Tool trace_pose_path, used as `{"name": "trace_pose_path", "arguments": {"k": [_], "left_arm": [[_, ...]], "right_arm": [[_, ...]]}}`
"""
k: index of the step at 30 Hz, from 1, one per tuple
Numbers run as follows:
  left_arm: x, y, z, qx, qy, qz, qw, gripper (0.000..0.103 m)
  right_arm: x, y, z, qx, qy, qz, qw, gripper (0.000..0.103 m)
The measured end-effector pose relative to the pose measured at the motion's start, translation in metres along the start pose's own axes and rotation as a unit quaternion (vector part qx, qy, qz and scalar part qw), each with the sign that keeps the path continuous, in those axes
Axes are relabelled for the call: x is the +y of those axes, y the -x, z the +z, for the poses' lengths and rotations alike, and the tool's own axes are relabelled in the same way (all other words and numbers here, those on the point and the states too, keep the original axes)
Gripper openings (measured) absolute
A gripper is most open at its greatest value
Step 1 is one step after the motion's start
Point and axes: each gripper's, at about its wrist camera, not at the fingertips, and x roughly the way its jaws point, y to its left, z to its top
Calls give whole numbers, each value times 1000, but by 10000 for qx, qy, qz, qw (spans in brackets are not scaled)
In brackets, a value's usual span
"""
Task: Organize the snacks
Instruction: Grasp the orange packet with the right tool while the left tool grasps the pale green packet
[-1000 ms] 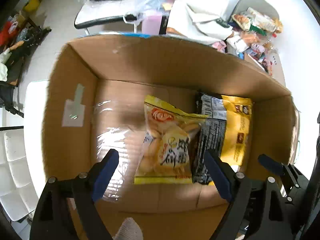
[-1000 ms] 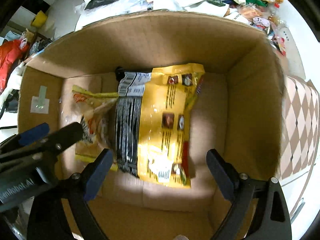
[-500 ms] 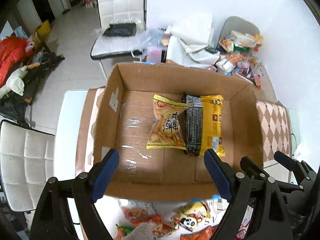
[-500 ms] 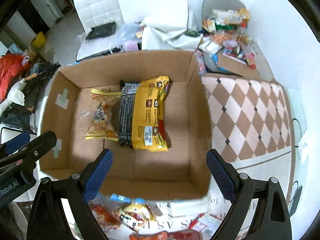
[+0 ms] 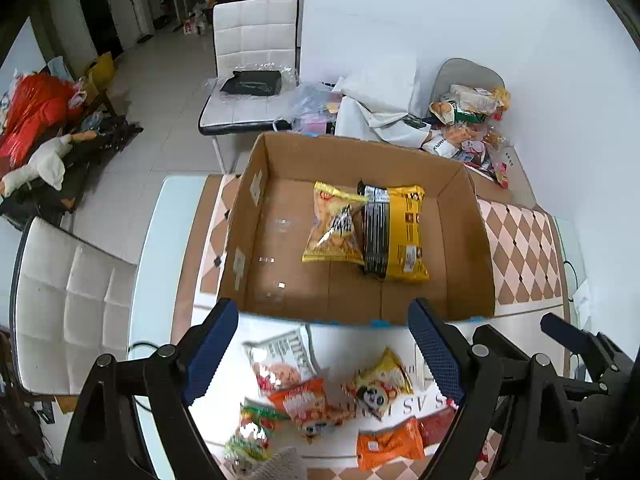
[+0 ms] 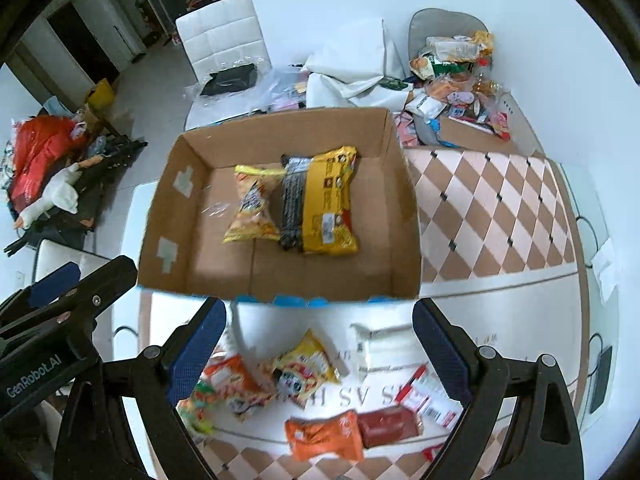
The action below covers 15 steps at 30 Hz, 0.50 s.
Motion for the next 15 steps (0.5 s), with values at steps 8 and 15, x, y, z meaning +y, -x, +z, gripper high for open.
{"name": "trace_pose_path", "arguments": {"k": [8,15], "left_arm": [[24,-18,-52,350,354,184,9986,99],[66,-59,-125,1163,1023,584,9862,99]], "right_arm": [[-4,-41,-54,945,-235,707,9927,97],[-33,-102,-118,1954,-932,936,9718,97]]}}
